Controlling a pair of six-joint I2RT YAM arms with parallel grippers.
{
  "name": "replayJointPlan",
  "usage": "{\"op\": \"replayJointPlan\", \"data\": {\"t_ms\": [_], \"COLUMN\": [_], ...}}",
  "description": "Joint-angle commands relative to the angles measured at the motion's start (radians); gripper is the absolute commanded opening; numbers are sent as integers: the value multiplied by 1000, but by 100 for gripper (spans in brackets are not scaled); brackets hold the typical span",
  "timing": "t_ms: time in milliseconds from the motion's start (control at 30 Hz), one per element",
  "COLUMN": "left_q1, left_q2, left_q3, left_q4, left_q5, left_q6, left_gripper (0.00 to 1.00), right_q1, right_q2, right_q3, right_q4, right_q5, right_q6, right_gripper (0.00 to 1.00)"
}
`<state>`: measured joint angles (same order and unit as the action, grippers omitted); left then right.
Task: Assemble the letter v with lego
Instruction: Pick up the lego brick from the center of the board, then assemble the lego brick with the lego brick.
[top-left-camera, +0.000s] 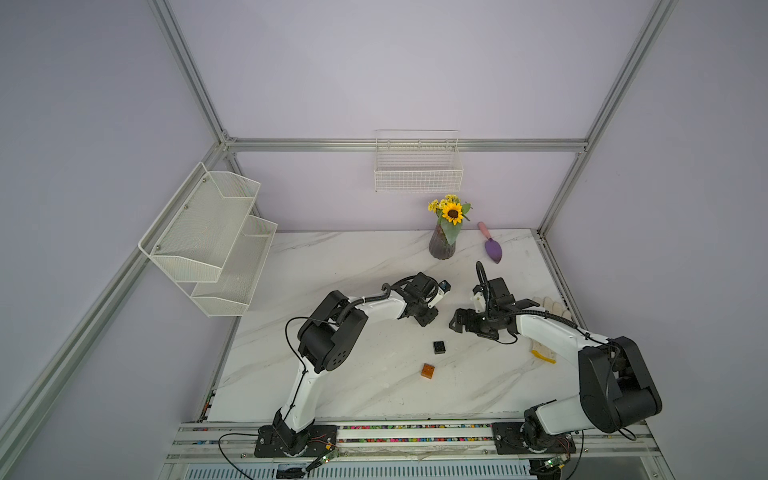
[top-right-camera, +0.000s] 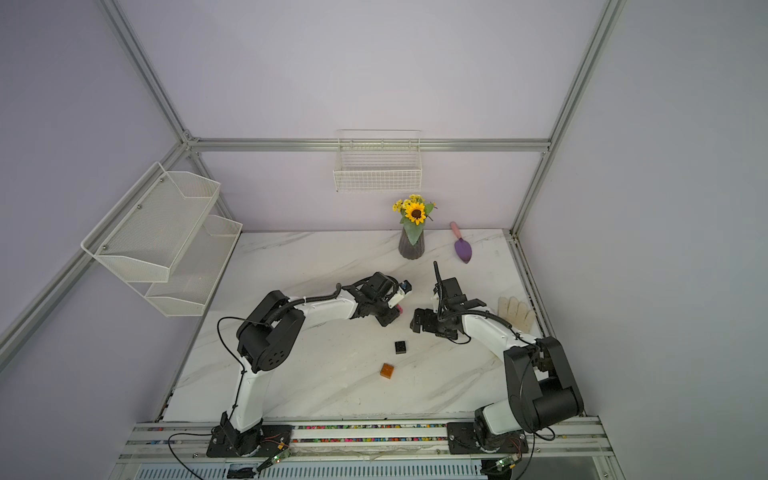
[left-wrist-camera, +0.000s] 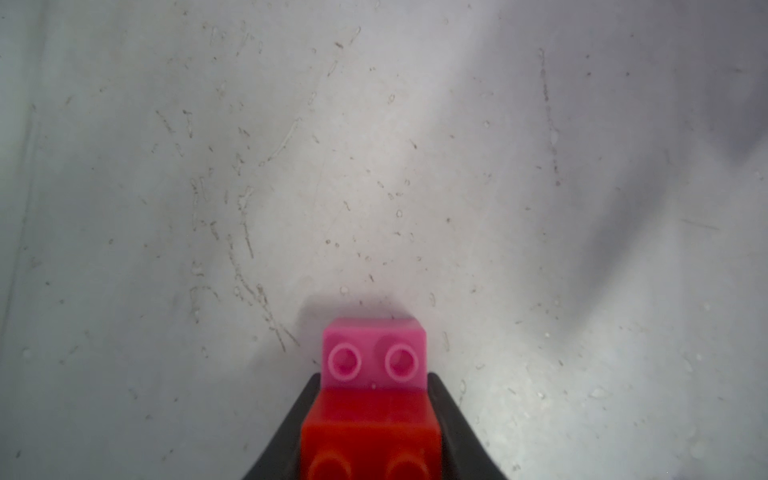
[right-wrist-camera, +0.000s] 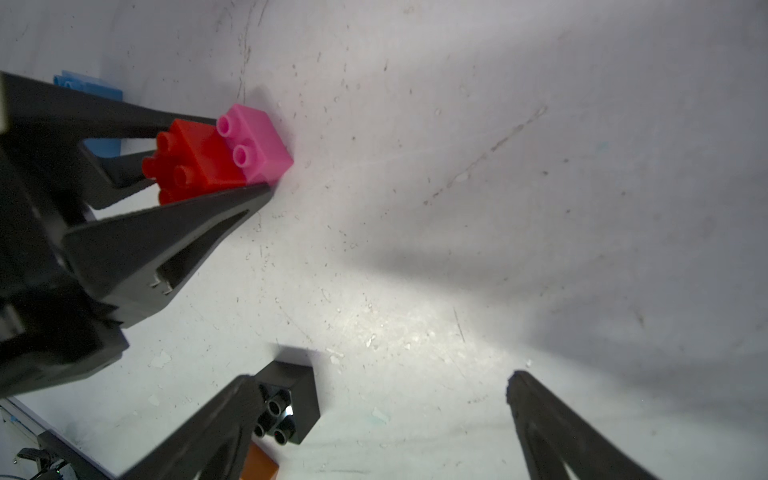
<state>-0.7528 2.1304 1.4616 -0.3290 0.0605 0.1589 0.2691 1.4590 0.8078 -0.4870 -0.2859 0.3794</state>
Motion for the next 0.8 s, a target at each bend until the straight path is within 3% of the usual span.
{"op": "replayJointPlan", "data": {"t_ms": [0, 333, 767], "left_q1": [7, 36, 109], "left_q2": [9, -107, -388], "left_q3": [-15, 42, -106], "left_q4": [-187, -226, -223], "left_q5": [-41, -109, -224], "left_q6": [-3, -64, -146], "left_gripper": [33, 32, 34], "right_q1": [-6, 3, 161], "right_q2": [18, 59, 190], "right_q3": [23, 91, 174], "right_q4": [36, 83, 165], "right_q5": [-11, -68, -58], "right_q6": [-18, -30, 19], "right_gripper": [97, 97, 97]}}
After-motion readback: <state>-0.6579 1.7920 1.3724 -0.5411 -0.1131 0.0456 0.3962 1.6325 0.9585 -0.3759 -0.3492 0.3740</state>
